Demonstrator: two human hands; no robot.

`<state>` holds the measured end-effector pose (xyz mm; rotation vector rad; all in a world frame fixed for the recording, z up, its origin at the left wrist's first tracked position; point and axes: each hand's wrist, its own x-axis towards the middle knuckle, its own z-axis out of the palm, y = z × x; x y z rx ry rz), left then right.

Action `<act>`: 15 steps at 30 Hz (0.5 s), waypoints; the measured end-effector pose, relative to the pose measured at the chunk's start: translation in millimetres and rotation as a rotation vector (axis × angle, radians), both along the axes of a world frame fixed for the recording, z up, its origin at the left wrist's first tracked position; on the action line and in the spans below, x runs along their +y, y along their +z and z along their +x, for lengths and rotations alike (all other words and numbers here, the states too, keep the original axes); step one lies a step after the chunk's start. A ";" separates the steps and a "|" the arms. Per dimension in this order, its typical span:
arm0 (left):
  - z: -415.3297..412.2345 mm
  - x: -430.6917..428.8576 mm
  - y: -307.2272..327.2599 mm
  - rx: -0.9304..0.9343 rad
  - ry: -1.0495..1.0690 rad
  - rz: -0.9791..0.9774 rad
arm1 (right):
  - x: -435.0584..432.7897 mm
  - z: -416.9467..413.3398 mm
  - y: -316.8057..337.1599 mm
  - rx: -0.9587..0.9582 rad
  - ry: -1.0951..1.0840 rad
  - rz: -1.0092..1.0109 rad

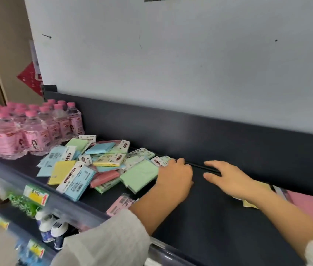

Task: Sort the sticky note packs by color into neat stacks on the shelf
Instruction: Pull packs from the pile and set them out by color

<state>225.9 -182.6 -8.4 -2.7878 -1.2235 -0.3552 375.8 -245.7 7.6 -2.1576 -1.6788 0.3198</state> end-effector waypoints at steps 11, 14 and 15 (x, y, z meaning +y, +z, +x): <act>-78.9 29.6 -12.9 0.171 0.270 -0.068 | 53.1 -72.1 -24.9 0.161 0.177 -0.060; -73.4 31.3 -9.5 0.109 0.224 -0.003 | 49.6 -72.9 -25.2 0.296 0.148 0.022; -69.2 31.7 -9.3 0.085 0.205 0.010 | 47.4 -71.2 -24.4 0.387 0.119 0.073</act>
